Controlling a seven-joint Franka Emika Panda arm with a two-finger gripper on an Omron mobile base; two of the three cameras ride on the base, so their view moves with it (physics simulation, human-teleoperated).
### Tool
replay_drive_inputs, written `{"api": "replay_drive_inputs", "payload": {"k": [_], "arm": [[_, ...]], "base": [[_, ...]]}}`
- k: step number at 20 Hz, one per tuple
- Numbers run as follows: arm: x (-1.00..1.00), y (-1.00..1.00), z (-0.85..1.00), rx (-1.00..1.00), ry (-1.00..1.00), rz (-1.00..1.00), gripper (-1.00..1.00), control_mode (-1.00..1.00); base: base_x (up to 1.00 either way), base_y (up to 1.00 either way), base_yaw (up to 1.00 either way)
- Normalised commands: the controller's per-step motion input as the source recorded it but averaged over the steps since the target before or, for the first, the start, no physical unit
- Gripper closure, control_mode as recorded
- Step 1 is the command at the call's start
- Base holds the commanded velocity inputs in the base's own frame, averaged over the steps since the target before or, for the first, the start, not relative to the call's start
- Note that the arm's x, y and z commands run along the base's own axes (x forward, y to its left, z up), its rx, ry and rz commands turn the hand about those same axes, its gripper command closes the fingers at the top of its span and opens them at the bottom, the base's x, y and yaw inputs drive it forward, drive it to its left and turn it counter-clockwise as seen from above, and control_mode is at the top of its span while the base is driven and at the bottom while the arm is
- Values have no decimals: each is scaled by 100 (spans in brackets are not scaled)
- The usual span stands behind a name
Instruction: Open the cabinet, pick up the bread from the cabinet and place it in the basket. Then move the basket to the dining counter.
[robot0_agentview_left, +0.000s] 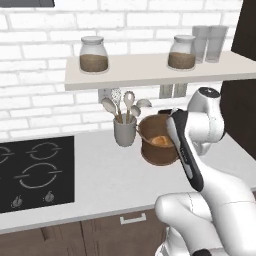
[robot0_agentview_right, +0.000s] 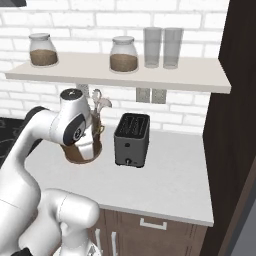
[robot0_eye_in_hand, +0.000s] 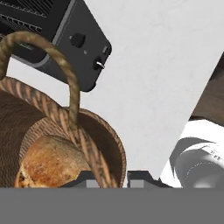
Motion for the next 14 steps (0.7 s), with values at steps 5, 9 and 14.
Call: {"api": "replay_drive_inputs", "payload": {"k": [5,9,14], "arm": [[-4,-22,17,26,9,-23,100,-100],[-27,-16,7,13,0,-15,100,-100],[-26,-1,1,1,0,-5,100,-100]], "base": [[0,0,0],[0,0,0],[0,0,0]]}}
